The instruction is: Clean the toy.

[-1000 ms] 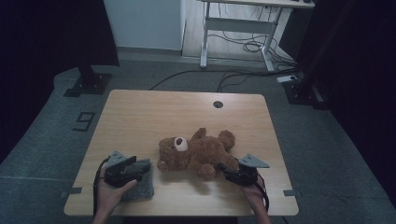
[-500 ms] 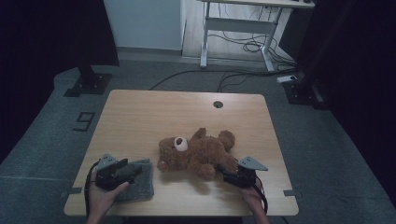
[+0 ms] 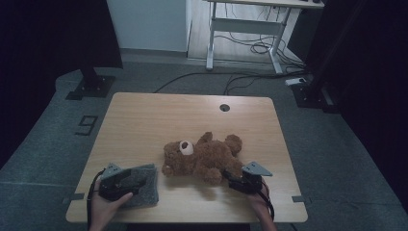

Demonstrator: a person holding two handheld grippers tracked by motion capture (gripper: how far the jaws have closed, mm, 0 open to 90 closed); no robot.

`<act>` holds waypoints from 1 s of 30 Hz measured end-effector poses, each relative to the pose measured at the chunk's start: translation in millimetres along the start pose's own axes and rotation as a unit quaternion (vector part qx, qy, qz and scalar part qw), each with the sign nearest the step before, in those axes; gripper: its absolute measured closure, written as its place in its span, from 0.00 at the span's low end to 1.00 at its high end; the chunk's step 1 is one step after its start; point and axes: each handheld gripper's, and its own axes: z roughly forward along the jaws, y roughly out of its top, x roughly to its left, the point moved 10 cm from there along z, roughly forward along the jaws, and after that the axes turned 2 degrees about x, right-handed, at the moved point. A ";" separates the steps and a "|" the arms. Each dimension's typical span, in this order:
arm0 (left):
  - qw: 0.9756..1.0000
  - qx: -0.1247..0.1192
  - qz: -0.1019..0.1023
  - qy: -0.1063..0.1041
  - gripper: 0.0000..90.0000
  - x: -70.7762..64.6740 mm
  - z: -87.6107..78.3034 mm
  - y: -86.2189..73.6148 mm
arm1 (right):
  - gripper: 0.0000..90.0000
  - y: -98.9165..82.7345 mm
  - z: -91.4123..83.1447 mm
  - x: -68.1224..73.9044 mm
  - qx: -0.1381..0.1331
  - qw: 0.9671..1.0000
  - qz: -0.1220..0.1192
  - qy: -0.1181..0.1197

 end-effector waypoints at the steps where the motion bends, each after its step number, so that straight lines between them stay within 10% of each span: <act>1: 1.000 0.008 0.004 -0.005 0.25 -3.8 3.4 -3.1 | 0.36 -0.4 0.6 -0.1 0.000 1.000 0.006 0.001; 11: 0.999 0.031 0.025 -0.008 0.21 -11.2 23.1 -14.8 | 0.36 -0.6 0.8 -0.2 0.002 1.000 0.006 -0.002; 30: 0.993 0.071 0.081 0.050 0.23 -8.3 44.3 -33.9 | 0.36 -2.5 1.3 -1.1 0.008 1.000 0.007 -0.008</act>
